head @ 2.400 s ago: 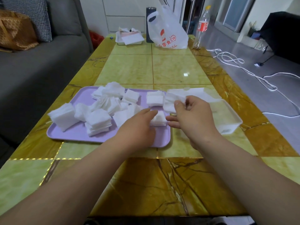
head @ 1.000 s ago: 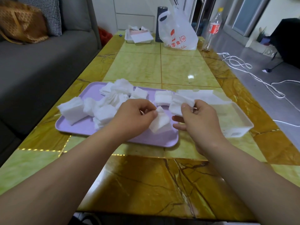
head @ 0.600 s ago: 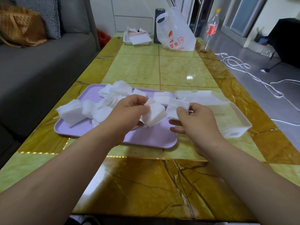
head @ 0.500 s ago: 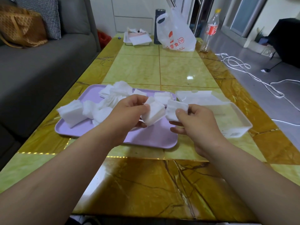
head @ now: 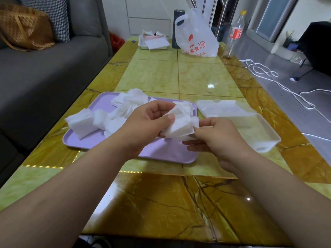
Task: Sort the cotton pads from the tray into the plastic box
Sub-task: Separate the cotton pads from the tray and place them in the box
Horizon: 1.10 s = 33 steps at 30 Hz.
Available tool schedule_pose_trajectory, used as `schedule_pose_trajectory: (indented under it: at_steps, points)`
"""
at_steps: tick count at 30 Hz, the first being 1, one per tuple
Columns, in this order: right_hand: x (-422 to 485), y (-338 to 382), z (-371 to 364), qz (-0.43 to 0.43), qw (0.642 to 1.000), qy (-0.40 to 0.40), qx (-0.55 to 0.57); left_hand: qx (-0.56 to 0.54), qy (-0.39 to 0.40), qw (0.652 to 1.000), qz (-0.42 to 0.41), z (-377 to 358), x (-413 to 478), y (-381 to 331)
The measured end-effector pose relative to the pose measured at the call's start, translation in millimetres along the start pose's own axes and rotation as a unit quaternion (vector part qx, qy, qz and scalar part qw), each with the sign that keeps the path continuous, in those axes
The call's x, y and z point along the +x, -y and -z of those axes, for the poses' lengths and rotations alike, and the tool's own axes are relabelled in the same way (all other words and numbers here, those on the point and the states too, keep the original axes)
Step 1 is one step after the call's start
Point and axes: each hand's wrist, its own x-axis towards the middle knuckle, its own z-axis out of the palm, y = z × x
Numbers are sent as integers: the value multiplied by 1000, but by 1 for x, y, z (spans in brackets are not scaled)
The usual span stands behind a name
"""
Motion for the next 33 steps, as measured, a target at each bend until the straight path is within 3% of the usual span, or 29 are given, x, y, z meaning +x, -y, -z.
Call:
schedule_pose_trajectory:
  at_steps: [24,30,33]
  points:
    - [1,-4,-2,-34,993,91,61,36,8,999,-24,0,2,4]
    - [-2,4,1,-63,980,124,142,54,-4,998,-27,1,3,6]
    - [-4,3,4,-34,983,149,106,48,-11,998,-30,1,3,6]
